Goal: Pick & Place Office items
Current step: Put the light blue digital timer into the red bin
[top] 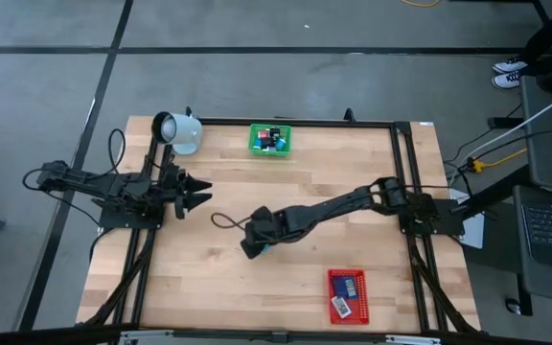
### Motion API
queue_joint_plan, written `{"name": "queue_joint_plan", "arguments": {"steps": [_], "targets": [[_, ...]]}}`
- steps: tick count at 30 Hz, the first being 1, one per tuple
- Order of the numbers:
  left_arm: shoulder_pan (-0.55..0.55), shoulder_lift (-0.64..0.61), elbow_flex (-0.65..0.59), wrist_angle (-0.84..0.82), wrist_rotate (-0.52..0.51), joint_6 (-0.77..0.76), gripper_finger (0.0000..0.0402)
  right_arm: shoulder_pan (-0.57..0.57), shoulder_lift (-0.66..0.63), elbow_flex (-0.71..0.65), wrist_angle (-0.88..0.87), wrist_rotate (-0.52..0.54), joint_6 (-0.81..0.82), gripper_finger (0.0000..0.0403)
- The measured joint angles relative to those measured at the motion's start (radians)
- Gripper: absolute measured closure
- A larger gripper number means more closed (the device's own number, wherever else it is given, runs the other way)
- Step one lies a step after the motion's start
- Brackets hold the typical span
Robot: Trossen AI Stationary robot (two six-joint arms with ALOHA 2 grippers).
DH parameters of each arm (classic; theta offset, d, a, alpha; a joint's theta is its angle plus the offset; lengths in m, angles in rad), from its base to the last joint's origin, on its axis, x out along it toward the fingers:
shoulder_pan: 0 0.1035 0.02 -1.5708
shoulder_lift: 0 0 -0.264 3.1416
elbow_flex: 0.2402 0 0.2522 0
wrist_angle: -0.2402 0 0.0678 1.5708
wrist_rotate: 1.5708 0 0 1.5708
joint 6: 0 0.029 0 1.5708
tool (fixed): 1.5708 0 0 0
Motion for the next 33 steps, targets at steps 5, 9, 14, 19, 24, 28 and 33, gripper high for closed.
{"name": "queue_joint_plan", "arguments": {"steps": [5, 9, 14, 19, 24, 28, 33], "targets": [[-0.018, -0.028, 0.0, 0.009, -0.002, 0.044, 0.0144, 0.004, 0.049, 0.011, -0.004, -0.099, 0.058, 0.0131], [-0.037, -0.034, 0.0, 0.029, 0.046, 0.124, 0.0149, 0.009, 0.047, 0.011, -0.005, -0.055, 0.047, 0.0131], [-0.056, -0.037, 0.001, -0.054, 0.086, 0.228, 0.0167, -0.02, 0.04, 0.009, -0.005, -0.07, 0.047, 0.0131], [-0.083, -0.108, 0.001, -0.03, 0.086, 0.204, 0.0193, -0.018, 0.039, 0.009, -0.001, -0.1, 0.042, 0.0131], [-0.127, -0.226, 0.001, -0.119, 0.041, 0.203, 0.0205, -0.024, 0.04, 0.008, 0.043, -0.087, 0.05, 0.0131], [-0.15, -0.227, 0.023, -0.195, 0.031, 0.202, 0.0196, -0.024, 0.052, 0.008, 0.045, -0.069, 0.088, 0.0131], [-0.155, -0.228, 0.023, -0.251, -0.006, 0.195, 0.0181, -0.033, 0.073, 0.015, 0.009, -0.092, 0.142, 0.0131]]}}
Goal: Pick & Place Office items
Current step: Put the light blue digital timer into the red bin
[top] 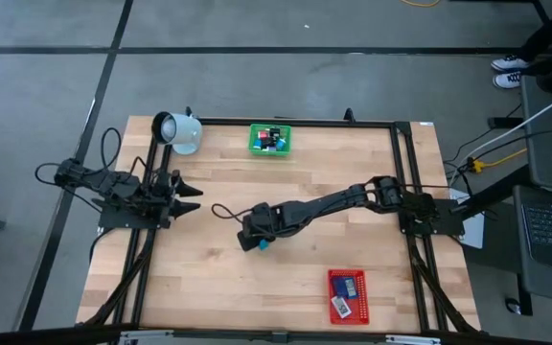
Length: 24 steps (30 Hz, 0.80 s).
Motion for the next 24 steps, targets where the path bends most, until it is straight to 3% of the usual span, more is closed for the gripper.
{"name": "queue_joint_plan", "arguments": {"steps": [7, 10, 16, 24], "targets": [[0.0, 0.0, 0.001, -0.008, 0.003, -0.003, 0.0181, 0.011, 0.025, 0.006, -0.037, -0.023, 0.029, 0.0138], [0.0, 0.0, 0.001, -0.017, 0.003, -0.003, 0.0182, 0.015, 0.025, 0.006, -0.098, 0.013, 0.004, 0.0157], [0.0, 0.0, 0.001, -0.075, 0.013, -0.01, 0.0178, 0.007, 0.022, 0.007, -0.215, -0.018, -0.118, 0.019], [0.0, -0.001, 0.001, -0.075, 0.019, -0.019, 0.0178, -0.005, 0.021, 0.007, -0.23, -0.009, -0.137, 0.0249]]}}
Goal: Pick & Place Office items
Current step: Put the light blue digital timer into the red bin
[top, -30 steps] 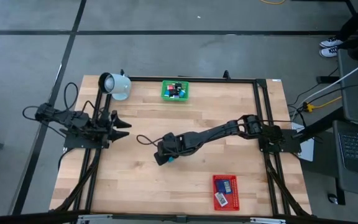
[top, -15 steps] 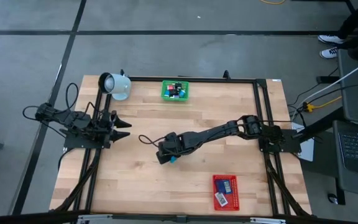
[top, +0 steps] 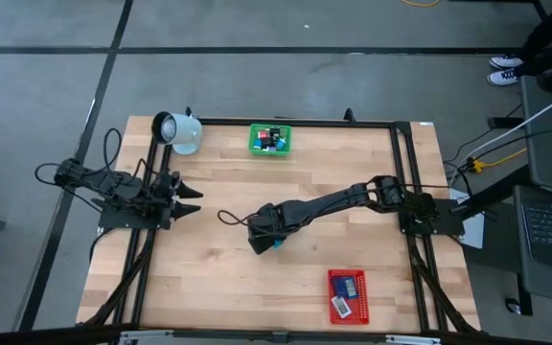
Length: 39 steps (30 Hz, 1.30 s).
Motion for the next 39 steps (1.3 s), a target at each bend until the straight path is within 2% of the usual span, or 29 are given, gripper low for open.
{"name": "queue_joint_plan", "arguments": {"steps": [12, 19, 24, 30, 39], "targets": [[0.0, 0.0, 0.001, 0.024, -0.022, 0.033, 0.0178, -0.035, -0.095, -0.025, -0.032, 0.002, -0.037, 0.0249], [0.0, 0.0, 0.001, 0.044, 0.099, 0.04, 0.0178, -0.015, -0.235, -0.021, -0.051, 0.039, -0.095, 0.0249], [0.0, 0.0, 0.001, 0.05, 0.102, 0.02, 0.0178, 0.052, -0.349, -0.019, -0.165, 0.084, -0.084, 0.0249], [0.0, 0.0, 0.001, 0.056, 0.1, 0.017, 0.0178, 0.181, -0.431, -0.019, -0.367, 0.062, 0.039, 0.0249], [0.0, 0.001, 0.001, 0.056, 0.101, 0.017, 0.0178, 0.367, -0.454, -0.018, -0.438, 0.016, 0.314, 0.0249]]}}
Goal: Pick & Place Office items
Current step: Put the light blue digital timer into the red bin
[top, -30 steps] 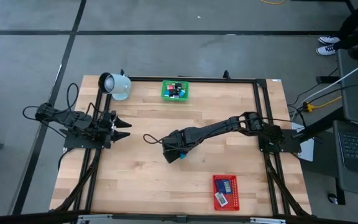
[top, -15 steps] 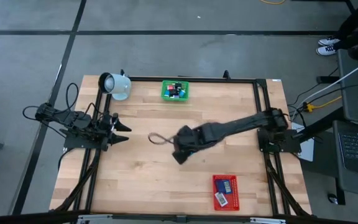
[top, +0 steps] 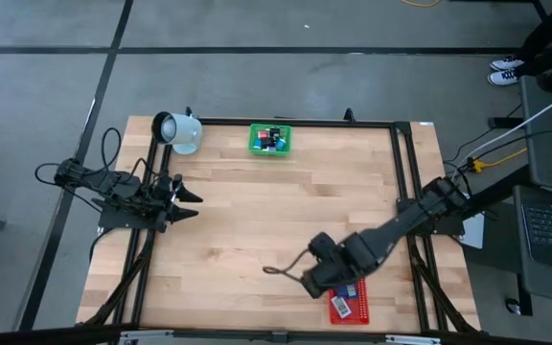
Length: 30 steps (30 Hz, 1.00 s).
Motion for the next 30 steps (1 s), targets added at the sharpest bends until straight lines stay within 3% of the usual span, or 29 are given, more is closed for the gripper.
{"name": "queue_joint_plan", "arguments": {"steps": [9, 12, 19, 30], "targets": [[0.0, 0.0, -0.021, 0.006, -0.001, 0.0, 0.0178, 0.116, 0.0, -0.076, -0.028, -0.052, 0.149, 0.0249], [0.0, -0.001, -0.11, 0.014, 0.0, 0.0, 0.0178, 0.156, -0.001, -0.099, 0.019, -0.037, 0.237, 0.0249], [0.004, 0.039, -0.115, 0.032, 0.036, -0.003, 0.0178, 0.203, -0.002, -0.163, 0.102, -0.023, 0.317, 0.0249], [0.004, 0.038, -0.116, 0.03, 0.039, 0.0, 0.0178, 0.246, -0.003, -0.479, 0.414, -0.052, 0.423, 0.0249]]}}
